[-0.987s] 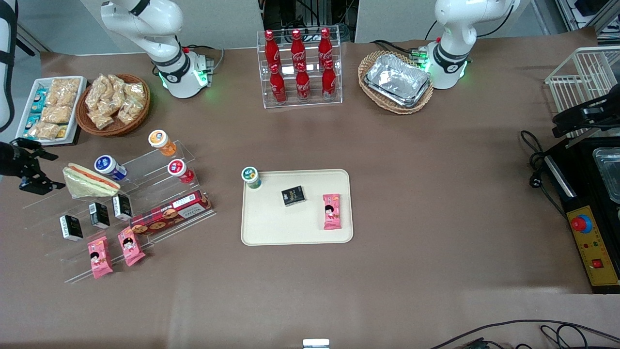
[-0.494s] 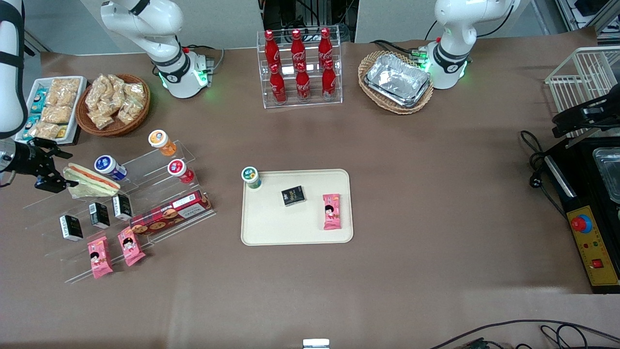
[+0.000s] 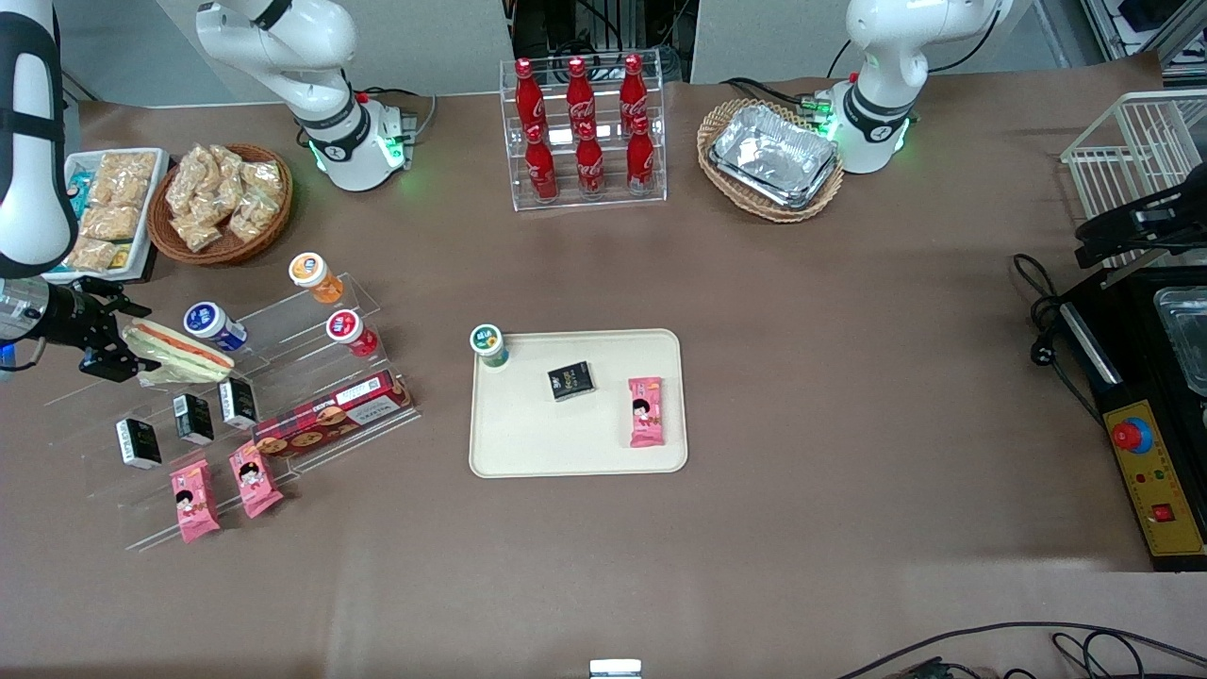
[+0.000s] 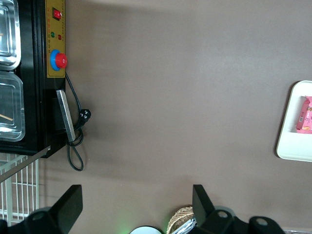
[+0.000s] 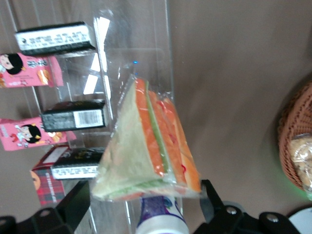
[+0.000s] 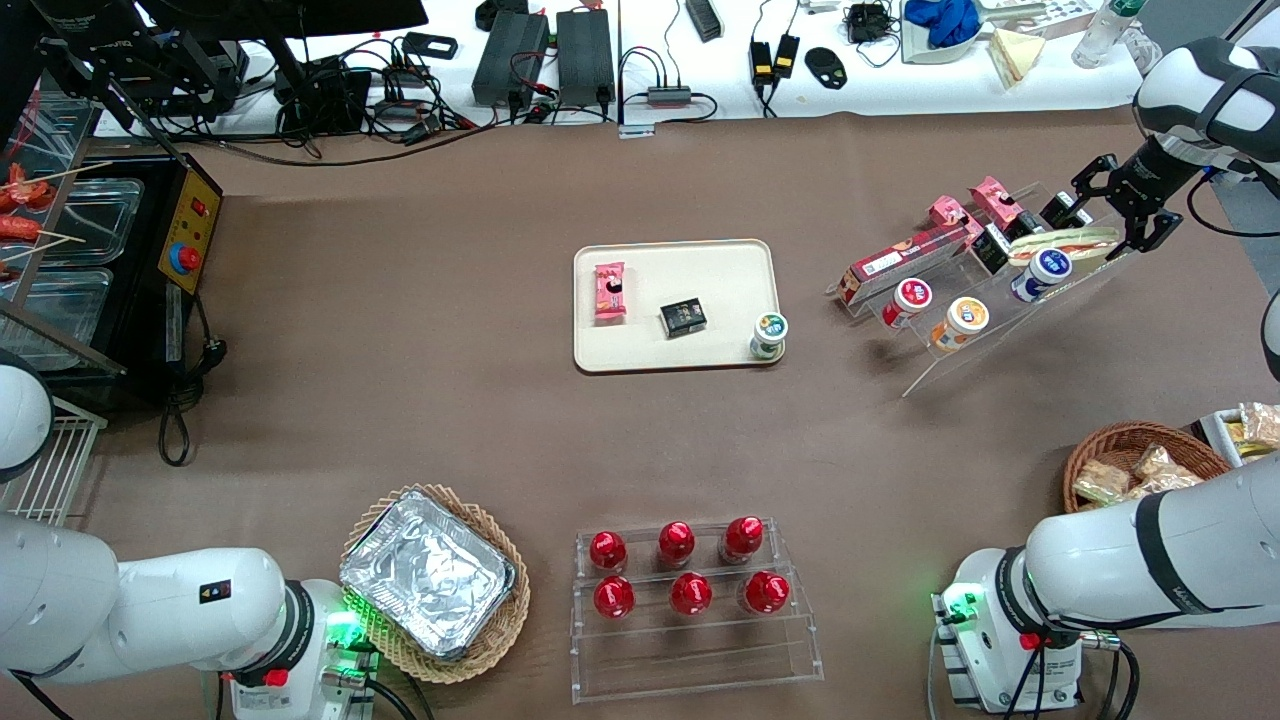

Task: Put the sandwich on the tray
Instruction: 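Close the right gripper on the sandwich and lift it off the stand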

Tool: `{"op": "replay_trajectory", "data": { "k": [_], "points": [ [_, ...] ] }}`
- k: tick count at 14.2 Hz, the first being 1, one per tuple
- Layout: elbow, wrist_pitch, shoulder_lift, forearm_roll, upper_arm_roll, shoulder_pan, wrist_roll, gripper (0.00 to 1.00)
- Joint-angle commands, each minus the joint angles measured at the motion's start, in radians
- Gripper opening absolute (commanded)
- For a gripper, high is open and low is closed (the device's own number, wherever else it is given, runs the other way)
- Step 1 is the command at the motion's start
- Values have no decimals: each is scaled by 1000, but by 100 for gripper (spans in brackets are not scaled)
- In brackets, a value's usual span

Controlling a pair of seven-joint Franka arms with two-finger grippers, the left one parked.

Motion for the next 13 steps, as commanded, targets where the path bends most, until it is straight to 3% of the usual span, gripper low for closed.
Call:
{"op": "replay_trajectory", "data": {
  "k": [1,6,7,8,9,10,11,13],
  "points": [
    [-7,91,29,58,2,1,9,100],
    [-8,112,41,59,1,-2,9,100],
    [-8,112,41,59,1,-4,7,84],
    [-8,110,40,59,1,-4,4,59],
    [-8,109,38,59,1,-4,-3,50],
    [-5,110,38,59,1,-6,-6,48],
    [-1,110,40,58,1,-6,-7,38],
    [18,110,40,58,-1,-6,-5,37]
  ]
}}
